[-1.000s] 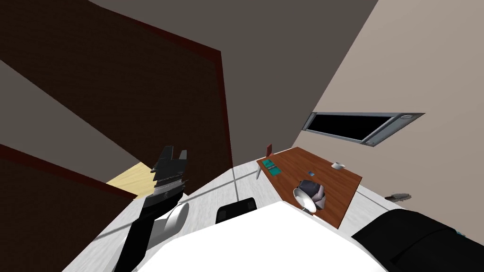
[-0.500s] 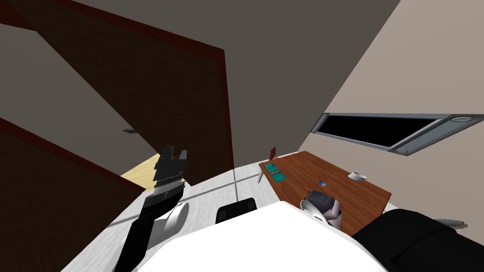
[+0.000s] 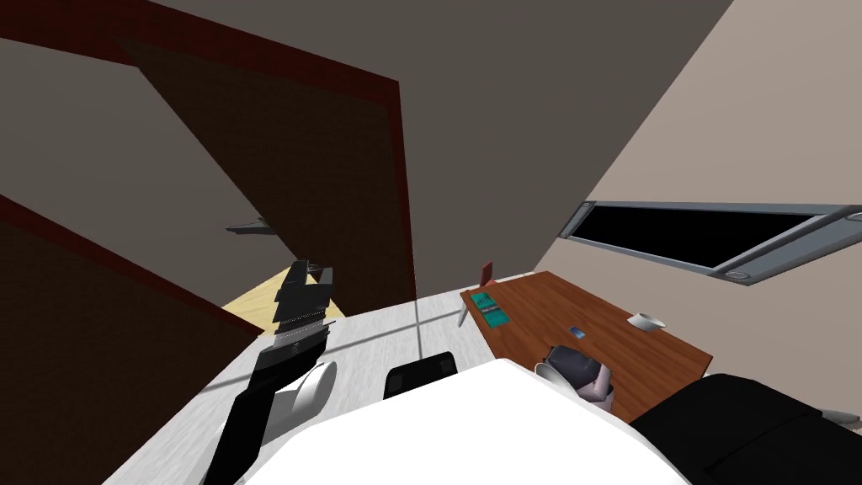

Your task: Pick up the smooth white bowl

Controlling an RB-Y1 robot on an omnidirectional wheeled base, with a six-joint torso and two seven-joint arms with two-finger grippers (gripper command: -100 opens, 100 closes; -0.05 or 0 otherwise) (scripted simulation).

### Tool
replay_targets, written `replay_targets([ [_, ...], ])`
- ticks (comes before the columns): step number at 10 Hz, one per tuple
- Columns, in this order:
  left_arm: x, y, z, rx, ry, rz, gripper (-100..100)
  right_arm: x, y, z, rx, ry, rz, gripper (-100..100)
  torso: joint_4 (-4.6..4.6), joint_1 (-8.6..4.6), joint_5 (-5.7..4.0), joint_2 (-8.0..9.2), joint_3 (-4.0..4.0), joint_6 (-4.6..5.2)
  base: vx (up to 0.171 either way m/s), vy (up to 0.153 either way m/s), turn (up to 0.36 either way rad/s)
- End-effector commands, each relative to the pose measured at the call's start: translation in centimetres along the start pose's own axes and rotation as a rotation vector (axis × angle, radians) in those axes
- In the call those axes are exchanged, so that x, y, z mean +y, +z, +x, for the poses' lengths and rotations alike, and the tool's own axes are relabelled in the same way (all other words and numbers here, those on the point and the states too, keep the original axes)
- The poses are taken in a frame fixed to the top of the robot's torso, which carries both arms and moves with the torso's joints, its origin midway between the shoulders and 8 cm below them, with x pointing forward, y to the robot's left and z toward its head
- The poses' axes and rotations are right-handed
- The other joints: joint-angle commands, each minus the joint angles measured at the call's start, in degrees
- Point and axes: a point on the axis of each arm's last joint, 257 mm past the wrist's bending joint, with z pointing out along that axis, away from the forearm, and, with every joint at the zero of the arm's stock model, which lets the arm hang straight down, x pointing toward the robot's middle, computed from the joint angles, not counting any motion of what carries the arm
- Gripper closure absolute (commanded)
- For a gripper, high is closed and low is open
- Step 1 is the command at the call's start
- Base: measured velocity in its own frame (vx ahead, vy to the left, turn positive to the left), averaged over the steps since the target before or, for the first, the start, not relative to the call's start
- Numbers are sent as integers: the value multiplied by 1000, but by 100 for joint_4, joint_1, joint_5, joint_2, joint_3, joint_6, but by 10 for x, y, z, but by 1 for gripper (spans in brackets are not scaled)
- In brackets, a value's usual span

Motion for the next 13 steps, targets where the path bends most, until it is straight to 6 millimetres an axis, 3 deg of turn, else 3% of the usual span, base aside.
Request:
replay_targets([
  [1,0,0,0,0,0,0,0,3,0,-4,3,4,0,-100,0,0,0,0,0,0,-75,-120,27],
  [3,0,0,0,0,0,0,0,23,2,-19,9,13,-7,-100,1,4,0,3,3,1,-71,-110,41],
  [4,0,0,0,0,0,0,0,18,1,-15,5,10,-6,-100,2,-1,-1,9,6,1,-42,-57,17],
  [5,0,0,0,0,0,0,0,19,1,-15,7,11,-5,100,1,18,3,-1,1,2,-7,-11,-2],
  [9,0,0,0,0,0,0,0,22,1,-15,6,7,-10,100,2,39,24,-18,-7,3,-2,2,-1],
  [10,0,0,0,0,0,0,0,22,1,-15,6,7,-11,0,2,40,25,-18,-7,4,0,0,0],
  [11,0,0,0,0,0,0,0,3,0,-4,3,4,0,100,2,41,25,-18,-7,4,90,69,-70],
  [12,0,0,0,0,0,0,0,0,0,3,14,-28,6,100,-3,62,31,-42,-19,9,96,100,-64],
  [13,0,0,0,0,0,0,0,3,0,-4,3,4,0,100,-2,78,34,-48,-22,5,33,72,0],
])
